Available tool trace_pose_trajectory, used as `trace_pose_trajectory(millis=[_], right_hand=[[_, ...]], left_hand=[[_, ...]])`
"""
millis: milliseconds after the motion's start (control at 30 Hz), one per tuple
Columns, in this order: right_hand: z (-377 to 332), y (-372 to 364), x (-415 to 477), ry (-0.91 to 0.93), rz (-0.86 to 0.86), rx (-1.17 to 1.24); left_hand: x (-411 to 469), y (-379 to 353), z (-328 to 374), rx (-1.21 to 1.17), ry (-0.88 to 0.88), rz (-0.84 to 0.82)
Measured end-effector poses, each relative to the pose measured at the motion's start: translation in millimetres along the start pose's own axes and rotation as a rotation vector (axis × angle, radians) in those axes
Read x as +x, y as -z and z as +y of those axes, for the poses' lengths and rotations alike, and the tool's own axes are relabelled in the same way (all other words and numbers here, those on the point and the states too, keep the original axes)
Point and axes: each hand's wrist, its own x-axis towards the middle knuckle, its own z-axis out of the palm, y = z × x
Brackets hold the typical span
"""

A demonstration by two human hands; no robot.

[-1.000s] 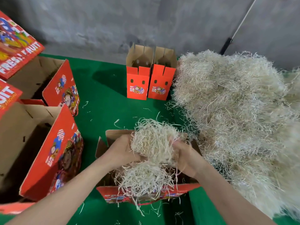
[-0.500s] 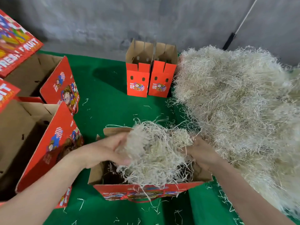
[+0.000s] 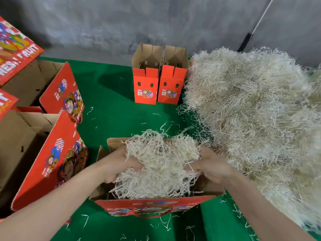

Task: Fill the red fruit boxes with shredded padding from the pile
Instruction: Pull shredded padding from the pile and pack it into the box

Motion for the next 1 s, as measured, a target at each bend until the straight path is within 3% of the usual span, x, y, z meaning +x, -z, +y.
trace_pose_trajectory(millis=[133, 267, 400, 500, 600, 700, 767, 900, 1000], right_hand=[[-6, 25, -10, 0.002, 0.126, -0.034], [-4, 24, -8, 0.041, 0.226, -0.095], [0, -8, -2, 0.143, -0.014, -0.001], [0, -38, 5, 0.233, -0.106, -0.119], [-1, -53, 12, 0.338, 0.023, -0.162], [-5, -48, 8, 0.299, 0.179, -0.101], [-8, -35, 3, 0.223, 0.207, -0.083], [-9, -3, -6, 0.125, 0.333, 0.082], [-9, -2, -10, 0.021, 0.343, 0.165]], left_hand=[[-8, 22, -3, -0.208, 0.059, 0.141], [-7, 26, -9, -0.341, 0.072, 0.138], [-7, 1, 15, -0.418, 0.07, 0.06], [-3, -13, 21, -0.579, 0.061, -0.116], [-7, -21, 18, -0.294, -0.042, -0.162], [-7, -20, 8, 0.065, -0.146, -0.1], [-10, -3, 3, 0.097, -0.124, -0.013], [-14, 27, -11, 0.002, 0.127, 0.113], [-20, 25, -7, -0.08, 0.181, 0.021]])
